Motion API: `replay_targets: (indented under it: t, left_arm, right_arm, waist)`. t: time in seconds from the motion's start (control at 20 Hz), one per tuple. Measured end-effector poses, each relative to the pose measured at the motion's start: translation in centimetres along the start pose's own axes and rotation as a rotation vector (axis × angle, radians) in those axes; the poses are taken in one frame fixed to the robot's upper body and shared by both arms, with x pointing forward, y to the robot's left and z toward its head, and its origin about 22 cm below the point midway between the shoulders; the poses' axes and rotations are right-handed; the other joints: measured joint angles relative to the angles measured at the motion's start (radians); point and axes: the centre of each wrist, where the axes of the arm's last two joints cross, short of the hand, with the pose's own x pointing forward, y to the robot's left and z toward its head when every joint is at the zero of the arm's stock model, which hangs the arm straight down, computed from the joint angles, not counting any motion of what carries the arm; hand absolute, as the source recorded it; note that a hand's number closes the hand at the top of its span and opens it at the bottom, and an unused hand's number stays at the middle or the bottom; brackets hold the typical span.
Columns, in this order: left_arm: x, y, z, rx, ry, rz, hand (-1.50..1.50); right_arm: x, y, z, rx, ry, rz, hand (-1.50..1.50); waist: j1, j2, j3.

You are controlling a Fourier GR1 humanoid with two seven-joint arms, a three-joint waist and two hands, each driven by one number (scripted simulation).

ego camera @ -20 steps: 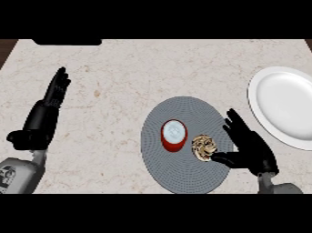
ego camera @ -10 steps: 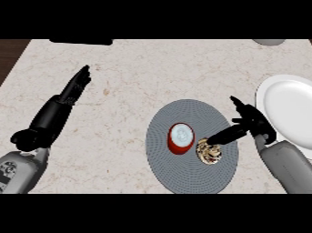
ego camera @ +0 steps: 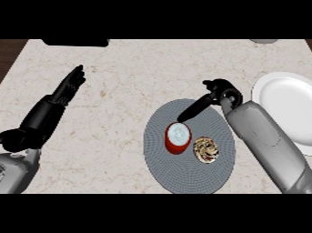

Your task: Pick the can from the placemat and place it in the plate

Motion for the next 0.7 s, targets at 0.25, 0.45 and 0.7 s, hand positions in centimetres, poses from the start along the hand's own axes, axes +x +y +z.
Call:
replay_targets:
  t: [0.25, 0.45, 0.7]
  left_arm:
    - [0.1, -0.4, -0.2, 0.008, 0.001, 0.003, 0.0]
    - [-0.1, -0.3, 0.1, 0.012, 0.007, 0.006, 0.0]
    - [0.0, 0.1, 0.4, 0.016, 0.009, 0.005, 0.0]
  right_arm:
    - [2.3, -0.3, 0.3, 0.135, 0.049, -0.03, -1.5]
    - [3.2, -1.6, 0.1, 0.154, 0.101, -0.012, -1.5]
    - [3.2, -3.5, -0.8, 0.154, 0.158, -0.019, -1.5]
  waist:
    - [-0.013, -0.001, 0.001]
    - [-0.016, -0.001, 0.001]
    - [-0.021, -0.002, 0.001]
